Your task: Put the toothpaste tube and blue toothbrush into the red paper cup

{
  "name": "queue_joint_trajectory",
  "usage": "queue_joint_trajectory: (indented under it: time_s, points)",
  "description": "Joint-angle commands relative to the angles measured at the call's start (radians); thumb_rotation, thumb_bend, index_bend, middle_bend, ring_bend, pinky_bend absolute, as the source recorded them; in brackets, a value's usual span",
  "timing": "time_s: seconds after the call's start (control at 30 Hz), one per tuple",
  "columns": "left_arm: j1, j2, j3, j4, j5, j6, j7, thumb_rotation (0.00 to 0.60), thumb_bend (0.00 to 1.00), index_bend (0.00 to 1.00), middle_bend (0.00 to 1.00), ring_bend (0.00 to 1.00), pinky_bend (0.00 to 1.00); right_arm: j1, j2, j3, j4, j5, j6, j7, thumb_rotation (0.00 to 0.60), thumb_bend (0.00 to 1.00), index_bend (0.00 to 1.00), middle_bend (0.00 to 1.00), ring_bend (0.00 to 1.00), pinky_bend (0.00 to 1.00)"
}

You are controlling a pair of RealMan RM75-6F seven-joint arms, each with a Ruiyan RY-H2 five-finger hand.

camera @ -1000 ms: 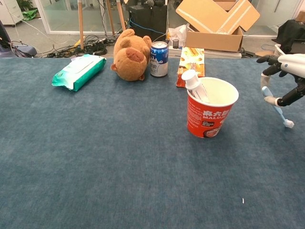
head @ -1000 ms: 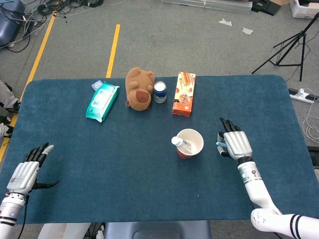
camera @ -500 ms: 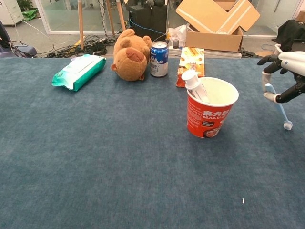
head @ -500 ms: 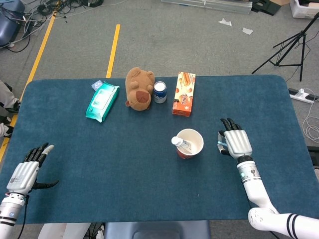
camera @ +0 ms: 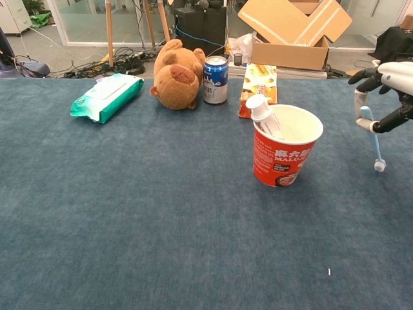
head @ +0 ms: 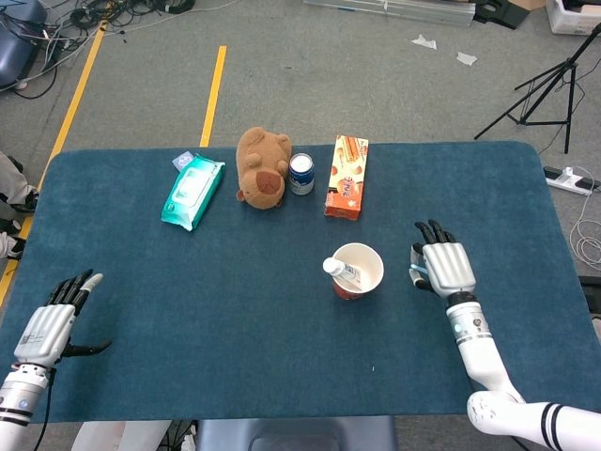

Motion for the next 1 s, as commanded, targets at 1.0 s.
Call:
queue_joint_trajectory:
  time_s: [1.0]
  points:
    - [0.001, -0.001, -0.001, -0.003, 0.005, 0.009, -0.006, 0.600, 0.00, 0.00, 0.00, 0.00, 0.00, 0.084, 0.198, 0.173, -0.330, 0.024, 0.043, 0.007, 0.600, 0.35, 0.72, 0.16, 0.00, 0.21]
